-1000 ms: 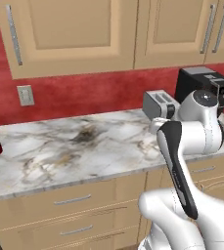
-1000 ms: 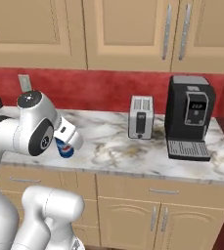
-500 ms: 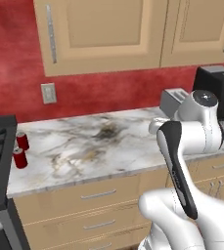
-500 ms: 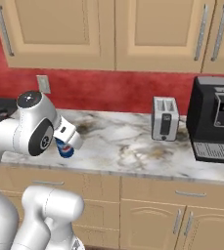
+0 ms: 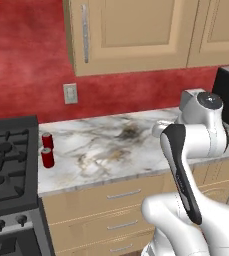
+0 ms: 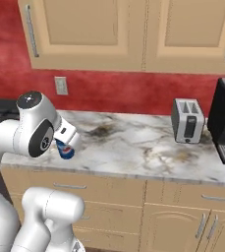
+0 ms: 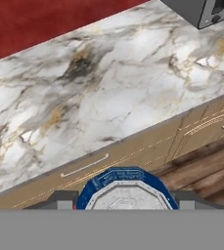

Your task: Four empty soda cans are scattered around the kitchen. Gather all the cans and cluster them next to the stove for recycling.

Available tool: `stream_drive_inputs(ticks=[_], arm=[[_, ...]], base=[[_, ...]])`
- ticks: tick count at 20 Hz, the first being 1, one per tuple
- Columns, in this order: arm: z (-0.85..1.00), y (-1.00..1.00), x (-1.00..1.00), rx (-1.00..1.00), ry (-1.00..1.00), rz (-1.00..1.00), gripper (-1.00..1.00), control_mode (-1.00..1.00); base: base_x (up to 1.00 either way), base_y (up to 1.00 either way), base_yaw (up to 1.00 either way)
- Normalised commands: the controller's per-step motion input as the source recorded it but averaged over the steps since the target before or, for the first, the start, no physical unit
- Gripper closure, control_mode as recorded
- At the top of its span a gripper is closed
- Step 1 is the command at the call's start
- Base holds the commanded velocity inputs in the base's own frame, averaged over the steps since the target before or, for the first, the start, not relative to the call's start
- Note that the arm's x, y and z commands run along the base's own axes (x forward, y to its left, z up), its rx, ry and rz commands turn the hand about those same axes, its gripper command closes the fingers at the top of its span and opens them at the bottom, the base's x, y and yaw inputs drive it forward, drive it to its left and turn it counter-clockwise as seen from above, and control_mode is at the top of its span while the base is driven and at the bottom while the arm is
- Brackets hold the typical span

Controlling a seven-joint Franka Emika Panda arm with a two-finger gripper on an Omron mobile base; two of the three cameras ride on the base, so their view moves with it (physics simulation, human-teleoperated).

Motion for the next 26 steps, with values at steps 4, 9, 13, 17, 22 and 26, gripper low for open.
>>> stream_drive_inputs(ticks=[4,9,13,17,22,26], arm=[[0.0,0.0,0.0,0.0,0.0,0.0,1.0,1.0],[0.0,0.0,0.0,0.0,0.0,0.0,1.0,1.0],[0.0,0.0,0.0,0.0,0.0,0.0,1.0,1.0],[0.0,0.0,0.0,0.0,0.0,0.0,1.0,1.0],[0.0,0.0,0.0,0.0,0.0,0.0,1.0,1.0],[0.0,0.0,0.0,0.0,0.0,0.0,1.0,1.0]], base=[[0.0,0.51,0.0],[0.0,0.5,0.0],[0.0,0.51,0.0],[0.0,0.44,0.0],[0.1,0.33,0.0],[0.2,0.29,0.0]])
